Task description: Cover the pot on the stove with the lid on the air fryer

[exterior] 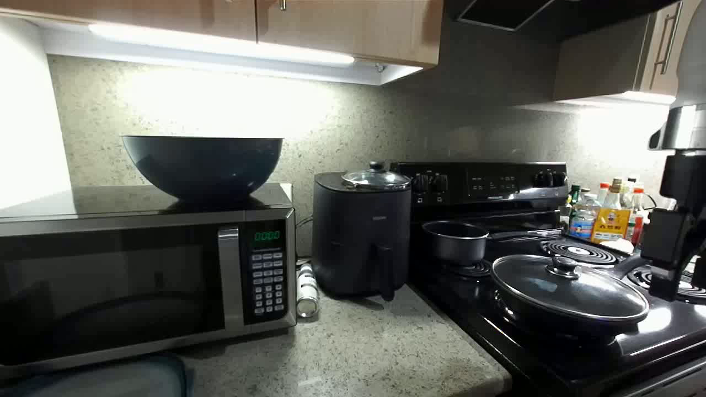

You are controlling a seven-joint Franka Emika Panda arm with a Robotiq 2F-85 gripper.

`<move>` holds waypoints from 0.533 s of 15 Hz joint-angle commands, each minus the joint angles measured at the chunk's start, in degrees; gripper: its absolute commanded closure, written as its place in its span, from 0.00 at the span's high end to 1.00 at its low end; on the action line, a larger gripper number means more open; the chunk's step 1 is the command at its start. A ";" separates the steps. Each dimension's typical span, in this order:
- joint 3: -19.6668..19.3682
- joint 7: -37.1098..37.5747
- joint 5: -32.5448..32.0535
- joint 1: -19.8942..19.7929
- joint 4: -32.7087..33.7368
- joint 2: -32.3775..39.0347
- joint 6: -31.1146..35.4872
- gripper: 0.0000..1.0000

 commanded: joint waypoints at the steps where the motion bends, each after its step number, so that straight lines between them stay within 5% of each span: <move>1: 0.58 -0.46 0.47 -0.67 -0.34 0.13 -0.23 1.00; 8: 0.58 -0.46 0.47 -0.67 -1.15 0.47 -0.23 1.00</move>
